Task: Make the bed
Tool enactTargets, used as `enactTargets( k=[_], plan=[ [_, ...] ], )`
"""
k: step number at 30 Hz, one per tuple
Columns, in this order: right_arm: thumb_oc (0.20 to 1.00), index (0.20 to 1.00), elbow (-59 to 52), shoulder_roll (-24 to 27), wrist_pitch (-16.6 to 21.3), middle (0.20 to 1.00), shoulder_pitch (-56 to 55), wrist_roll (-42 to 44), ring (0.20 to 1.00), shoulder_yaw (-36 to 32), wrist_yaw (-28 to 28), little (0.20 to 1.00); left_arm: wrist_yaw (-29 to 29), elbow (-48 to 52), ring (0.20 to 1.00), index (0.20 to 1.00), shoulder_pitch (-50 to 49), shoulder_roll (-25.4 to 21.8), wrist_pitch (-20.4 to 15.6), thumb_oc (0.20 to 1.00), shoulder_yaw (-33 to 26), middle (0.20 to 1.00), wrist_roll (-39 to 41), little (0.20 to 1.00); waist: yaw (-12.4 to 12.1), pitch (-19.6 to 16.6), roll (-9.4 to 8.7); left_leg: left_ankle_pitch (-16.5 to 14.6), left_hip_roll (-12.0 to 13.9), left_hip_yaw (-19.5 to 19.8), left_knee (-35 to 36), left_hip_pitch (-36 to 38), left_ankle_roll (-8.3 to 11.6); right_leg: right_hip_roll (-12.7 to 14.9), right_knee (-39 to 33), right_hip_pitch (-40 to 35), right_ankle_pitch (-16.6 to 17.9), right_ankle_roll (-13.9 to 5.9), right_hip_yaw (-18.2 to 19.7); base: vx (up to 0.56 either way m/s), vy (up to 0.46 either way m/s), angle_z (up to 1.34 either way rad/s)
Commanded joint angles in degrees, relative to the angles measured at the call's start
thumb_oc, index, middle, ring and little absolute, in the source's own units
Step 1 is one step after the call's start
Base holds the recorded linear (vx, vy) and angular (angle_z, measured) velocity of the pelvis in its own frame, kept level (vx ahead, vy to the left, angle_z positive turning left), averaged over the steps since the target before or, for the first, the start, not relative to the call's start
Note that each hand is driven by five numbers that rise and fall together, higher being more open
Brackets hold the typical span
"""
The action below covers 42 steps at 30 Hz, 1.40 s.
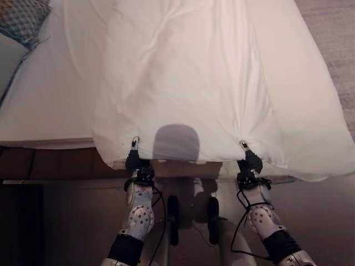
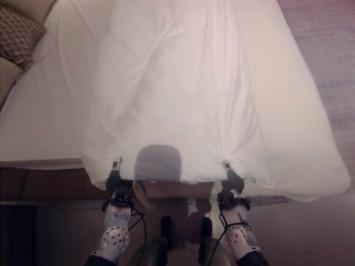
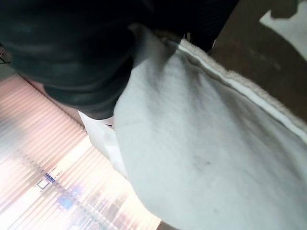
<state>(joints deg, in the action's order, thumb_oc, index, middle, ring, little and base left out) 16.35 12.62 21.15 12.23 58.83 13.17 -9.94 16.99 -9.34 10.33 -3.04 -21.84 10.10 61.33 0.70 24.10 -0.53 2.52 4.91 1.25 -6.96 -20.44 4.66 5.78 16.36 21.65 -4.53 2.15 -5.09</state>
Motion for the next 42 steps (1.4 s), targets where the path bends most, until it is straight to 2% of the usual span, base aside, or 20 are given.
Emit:
enactTargets(
  k=[1,4,5,7,12,17,18,20,21,24,27,31,34,35,36,37,42],
  plan=[
    [0.200,0.200,-1.67,3.91,3.27,0.200,-2.91,-3.83,0.200,-1.64,-0.63,0.200,4.30,3.25,0.200,0.200,0.26,-2.21,-6.82,0.200,-4.82,0.200,-7.68,0.200,-0.71,-2.17,1.42,8.41,5.59,1.35,11.47,0.00,0.99,-1.91,-6.44,1.99,3.79,-6.56,2.53,0.01,0.331,-0.06],
    [0.200,0.200,0.00,3.84,3.48,0.200,-1.68,-4.67,0.200,-0.85,-0.95,0.200,4.98,1.73,0.200,0.200,1.39,-1.86,-7.82,0.200,-4.54,0.200,-7.11,0.200,-0.77,-1.14,2.39,8.15,4.89,0.22,10.89,-0.06,1.64,-1.38,-5.56,3.60,4.54,-7.36,2.58,-0.05,0.295,-0.17],
    [0.200,0.200,1.37,4.30,3.01,0.200,-0.25,-7.24,0.200,-0.24,-1.30,0.200,6.44,0.46,0.200,0.200,2.82,-2.02,-8.48,0.200,-4.25,0.200,-7.90,0.200,-0.96,-0.17,2.25,6.38,2.68,-0.33,8.28,-1.26,1.35,0.60,-6.28,4.37,6.20,-8.80,3.16,-0.03,0.422,-0.25],
    [0.200,0.200,2.63,4.64,2.76,0.200,-0.46,-7.01,0.200,-0.73,0.07,0.200,8.46,-0.50,0.200,0.200,2.98,-2.14,-9.09,0.200,-4.98,0.200,-10.39,0.200,-0.88,0.34,1.97,3.20,-1.32,-1.96,2.00,-3.89,0.22,3.79,-8.19,3.47,8.64,-10.54,3.96,0.01,0.525,0.09],
    [0.200,0.200,8.36,3.94,1.77,0.200,0.77,-9.84,0.200,-0.23,-0.19,0.200,13.66,-6.95,0.200,0.200,3.54,-2.33,-9.20,0.200,-7.90,0.200,-14.60,0.200,-1.31,0.75,1.69,0.26,-4.15,-3.93,-1.34,-5.20,-0.99,7.52,-14.29,1.56,12.08,-11.66,5.01,0.06,0.330,0.09],
    [0.200,0.200,15.58,3.26,-0.44,0.200,1.59,-13.44,0.200,2.25,1.57,0.200,15.60,-16.33,0.200,0.200,4.36,-1.05,-9.20,0.200,-10.34,0.200,-14.10,0.200,-1.94,0.61,0.78,-0.84,-4.71,-4.04,-2.68,-5.43,-1.26,8.96,-16.20,0.21,13.35,-12.18,3.67,0.04,0.095,0.01],
    [0.200,0.200,21.29,1.75,-1.82,0.200,2.64,-13.79,0.200,3.68,2.05,0.200,17.59,-24.73,0.200,0.200,5.54,-0.65,-8.18,0.200,-12.68,0.200,-14.16,0.200,-2.47,0.77,0.38,-0.70,-4.55,-3.85,-2.26,-5.06,-0.97,8.93,-16.57,-0.30,13.57,-12.30,3.20,0.00,0.000,0.00],
    [0.200,0.200,25.90,0.89,-3.38,0.200,3.48,-14.51,0.200,4.55,2.74,0.200,18.34,-32.10,0.200,0.200,7.02,-0.89,-6.56,0.200,-14.20,0.200,-14.18,0.200,-2.63,0.54,-0.05,-0.28,-4.38,-3.85,-1.79,-5.09,-0.78,8.90,-16.60,-0.15,13.66,-12.24,2.97,0.01,-0.020,-0.04],
    [0.200,0.200,26.01,0.88,-3.35,0.200,3.61,-14.47,0.200,4.55,2.81,0.200,18.23,-32.26,0.200,0.200,7.17,-0.96,-6.59,0.200,-14.28,0.200,-14.09,0.200,-2.59,0.61,-0.07,-0.27,-4.38,-3.83,-1.78,-5.07,-0.77,8.89,-16.60,-0.16,13.65,-12.24,2.95,0.01,-0.028,-0.05],
    [0.200,0.200,41.67,-1.37,-9.02,0.200,6.28,-20.73,0.200,5.04,0.83,0.200,19.78,-53.04,0.200,0.200,11.31,-1.46,0.06,0.200,-18.15,0.200,-13.28,0.200,-2.52,0.49,-0.57,0.56,-3.07,-3.66,-0.14,-3.70,0.06,8.03,-16.47,-0.73,13.08,-11.87,2.21,0.03,-0.057,-0.03],
    [0.200,0.200,47.43,-2.20,-10.93,0.200,5.89,-23.23,0.200,4.32,0.76,0.200,21.16,-59.55,0.200,0.200,11.49,-2.78,1.60,0.200,-21.44,0.200,-14.08,0.200,-2.25,-0.13,-1.10,1.36,-2.14,-3.48,1.22,-3.12,0.46,7.61,-16.99,-0.92,13.04,-11.70,1.95,0.03,-0.072,-0.03],
    [0.200,0.200,52.04,-1.97,-13.06,0.200,4.35,-26.24,0.200,3.01,2.14,0.200,22.16,-63.53,0.200,0.200,9.80,-3.80,4.19,0.200,-22.36,0.200,-17.44,0.200,-2.04,-0.85,-1.58,2.03,-1.37,-3.34,2.55,-2.37,0.87,7.05,-17.41,-1.11,13.07,-11.66,1.72,0.03,-0.064,-0.04],
    [0.200,0.200,54.83,-1.89,-14.51,0.200,3.79,-26.56,0.200,1.26,2.03,0.200,21.60,-63.80,0.200,0.200,9.23,-3.60,4.65,0.200,-22.08,0.200,-16.92,0.200,-1.92,-1.29,-1.48,2.42,-1.08,-3.13,3.62,-1.59,0.98,6.98,-17.57,-1.53,13.04,-11.69,1.25,0.02,-0.036,0.03],
    [0.297,0.297,55.27,-1.95,-14.78,0.297,3.69,-26.04,0.297,0.75,2.28,0.297,21.66,-63.65,0.416,0.416,9.11,-3.55,4.65,0.416,-22.15,0.416,-16.64,0.416,-1.92,-1.47,-1.44,2.64,-0.99,-3.05,3.98,-1.26,1.07,6.92,-17.57,-1.66,13.06,-11.68,1.10,0.02,-0.032,0.07],
    [0.576,0.576,55.81,-1.99,-15.19,0.576,3.57,-25.79,0.576,0.42,2.69,0.576,21.47,-63.91,0.790,0.790,8.97,-3.57,4.98,0.790,-22.04,0.790,-16.69,0.790,-1.93,-1.70,-1.42,2.81,-0.90,-2.90,4.39,-1.01,1.12,6.87,-17.57,-1.84,12.97,-11.67,0.96,0.02,-0.038,0.09],
    [1.000,1.000,56.14,-2.01,-15.67,1.000,3.28,-25.67,1.000,0.11,3.25,1.000,20.92,-63.62,1.000,1.000,8.79,-3.53,5.00,1.000,-21.69,1.000,-16.49,1.000,-1.98,-1.87,-1.40,3.09,-0.81,-2.69,4.77,-0.78,1.28,6.83,-17.50,-2.02,12.89,-11.65,0.78,0.02,-0.039,0.09],
    [1.000,1.000,55.95,-1.92,-15.54,1.000,2.61,-25.20,1.000,-0.52,4.14,1.000,18.10,-62.18,1.000,1.000,7.32,-2.79,5.27,1.000,-19.26,1.000,-16.25,1.000,-2.24,-2.81,-0.92,3.80,-0.48,-1.78,6.68,0.70,1.32,6.70,-17.12,-3.03,12.26,-11.60,-0.18,0.02,-0.029,0.13]
  ],
)
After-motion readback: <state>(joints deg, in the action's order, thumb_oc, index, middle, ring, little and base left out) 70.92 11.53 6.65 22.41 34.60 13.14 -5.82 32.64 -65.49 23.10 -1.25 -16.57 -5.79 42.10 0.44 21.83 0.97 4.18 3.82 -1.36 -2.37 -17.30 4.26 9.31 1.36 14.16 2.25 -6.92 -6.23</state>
